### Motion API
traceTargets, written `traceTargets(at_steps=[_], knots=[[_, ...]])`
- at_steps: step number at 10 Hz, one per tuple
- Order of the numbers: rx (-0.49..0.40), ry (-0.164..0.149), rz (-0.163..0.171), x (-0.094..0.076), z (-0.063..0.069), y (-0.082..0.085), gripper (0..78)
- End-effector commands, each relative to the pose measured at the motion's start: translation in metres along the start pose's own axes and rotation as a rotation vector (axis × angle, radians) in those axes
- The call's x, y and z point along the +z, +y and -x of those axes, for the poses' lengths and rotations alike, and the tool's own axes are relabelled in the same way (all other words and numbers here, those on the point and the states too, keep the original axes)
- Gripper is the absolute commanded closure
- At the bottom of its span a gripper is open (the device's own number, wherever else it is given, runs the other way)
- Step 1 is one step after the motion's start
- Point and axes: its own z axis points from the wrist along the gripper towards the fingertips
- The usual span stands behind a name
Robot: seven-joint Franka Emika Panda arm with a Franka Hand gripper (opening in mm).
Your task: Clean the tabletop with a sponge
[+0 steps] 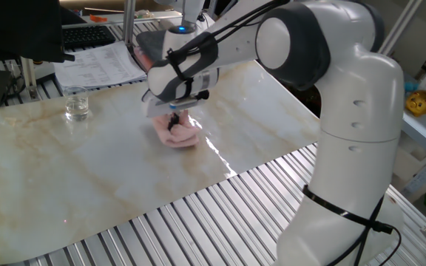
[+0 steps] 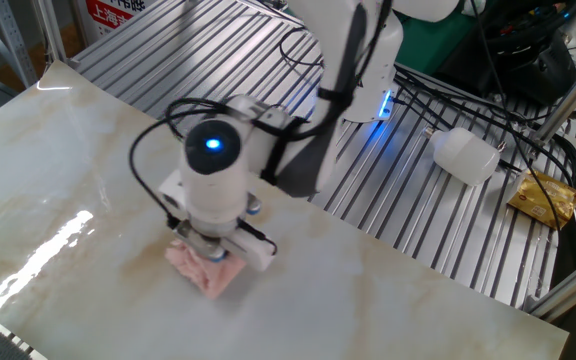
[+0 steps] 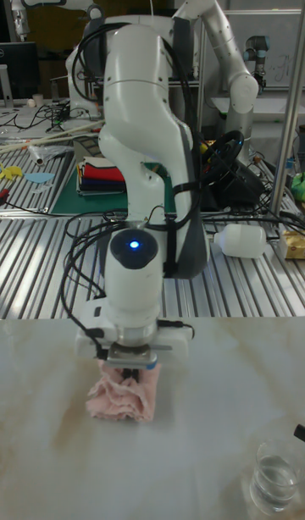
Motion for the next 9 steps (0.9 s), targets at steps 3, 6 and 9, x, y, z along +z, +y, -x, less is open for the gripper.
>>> traceTargets(at_steps=[3, 6, 9], knots=[[0.008, 0.027, -0.001, -0.002, -0.045, -0.016, 76.4], [-0.006, 0.031, -0.021, 0.007, -0.048, -0.037, 76.4], [-0.024, 0.029, -0.034, 0.013, -0.051, -0.054, 76.4]])
